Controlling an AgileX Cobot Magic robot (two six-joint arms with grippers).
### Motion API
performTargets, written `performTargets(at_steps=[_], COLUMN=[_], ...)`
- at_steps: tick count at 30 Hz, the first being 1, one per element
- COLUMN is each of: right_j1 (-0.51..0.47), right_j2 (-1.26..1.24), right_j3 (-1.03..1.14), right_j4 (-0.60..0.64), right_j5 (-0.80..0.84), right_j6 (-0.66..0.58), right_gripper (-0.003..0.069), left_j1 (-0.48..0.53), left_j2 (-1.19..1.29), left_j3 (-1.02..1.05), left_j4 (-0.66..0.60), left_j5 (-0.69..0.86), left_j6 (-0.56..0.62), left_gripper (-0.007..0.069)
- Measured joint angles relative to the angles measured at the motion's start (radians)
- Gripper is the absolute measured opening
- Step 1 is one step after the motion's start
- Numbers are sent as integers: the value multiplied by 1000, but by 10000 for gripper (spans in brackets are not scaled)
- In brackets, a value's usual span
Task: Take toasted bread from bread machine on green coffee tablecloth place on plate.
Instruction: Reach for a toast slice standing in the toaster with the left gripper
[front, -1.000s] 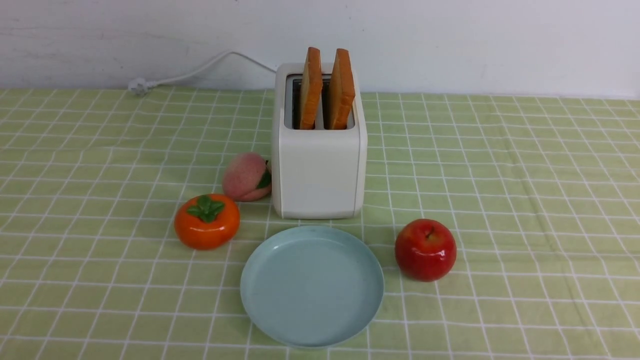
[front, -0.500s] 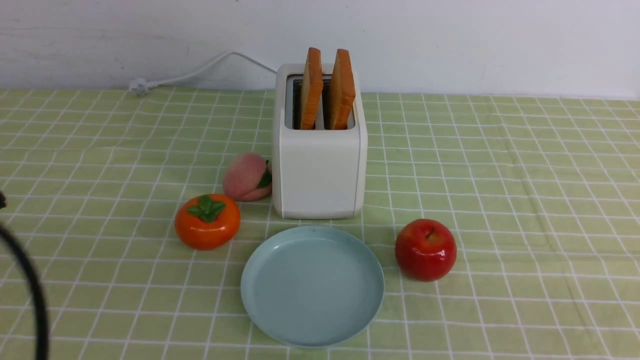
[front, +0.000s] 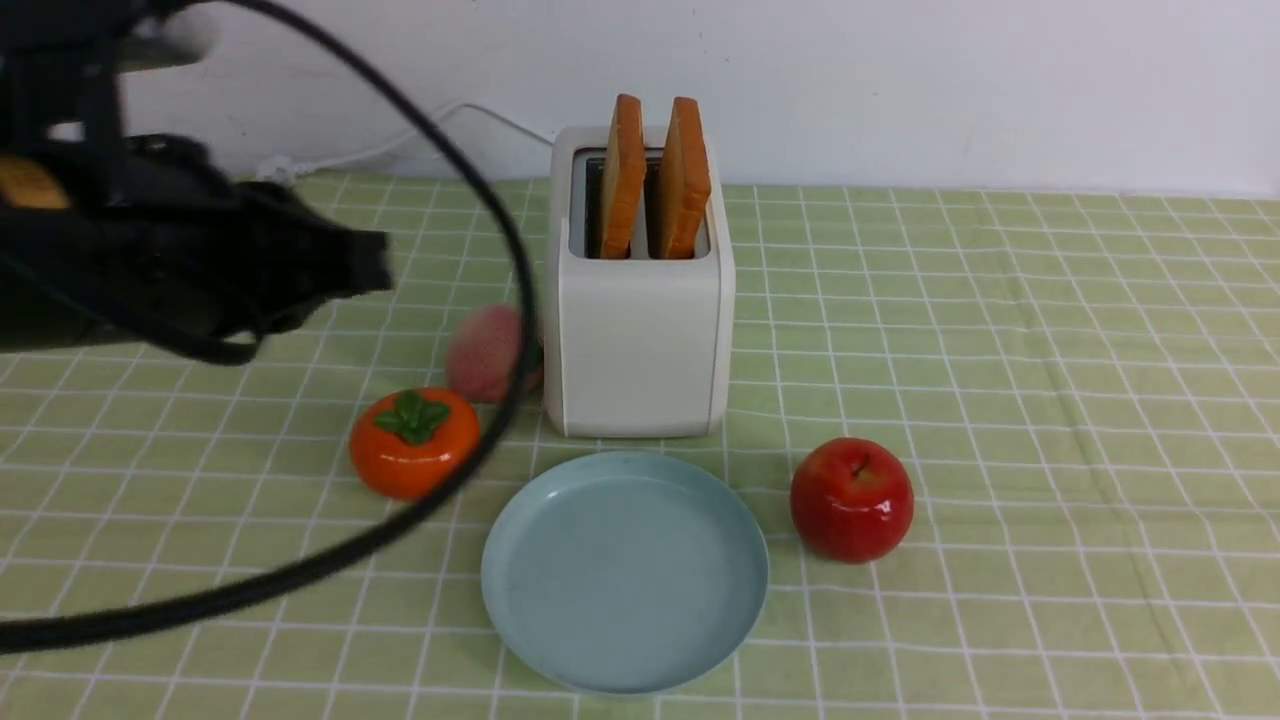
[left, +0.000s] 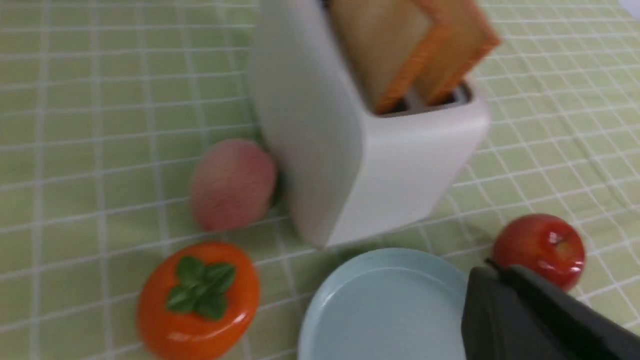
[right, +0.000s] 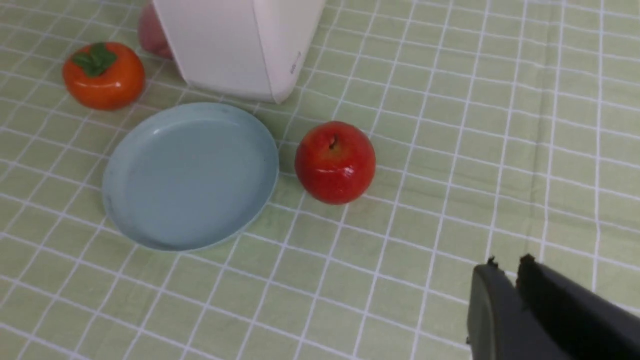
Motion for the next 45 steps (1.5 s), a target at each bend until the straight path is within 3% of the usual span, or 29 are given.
performTargets(at_steps=[5, 8, 9, 10, 11, 15, 19, 25, 30, 38, 45], right_j1=[0, 0, 0, 0, 0, 0, 0, 0, 0, 0, 0], right_j2=[1, 1, 1, 1, 1, 1, 1, 1, 1, 1, 1], right_j3=[-55, -79, -85, -84, -85, -86, -86, -86, -86, -86, -87], right_j4=[116, 183, 223, 227, 254, 284, 287, 287, 293, 309, 309], right_j5=[-2, -3, -3, -3, -3, -3, -2, 28, 29, 31, 32], right_j6=[-81, -123, -141, -143, -158, -173, -173, -173, -173, -173, -173], right_gripper=[74, 78, 83, 83, 86, 90, 95, 103, 105, 115, 122], left_j1=[-126, -143, -144, -144, -144, -144, -144, -141, -141, -140, -139], left_j2=[110, 182, 235, 247, 294, 401, 476, 571, 612, 674, 714], left_j3=[-70, -99, -116, -119, -131, -149, -149, -150, -178, -246, -278], left_j4=[73, 99, 104, 105, 107, 108, 110, 108, 70, -145, -186], left_j5=[-75, -138, -184, -189, -246, -396, -542, -724, -761, -795, -835], left_j6=[-21, -22, -21, -21, -21, -21, 12, 56, 120, 349, 387], left_gripper=[-10, 54, 136, 146, 248, 454, 524, 489, 442, 421, 417])
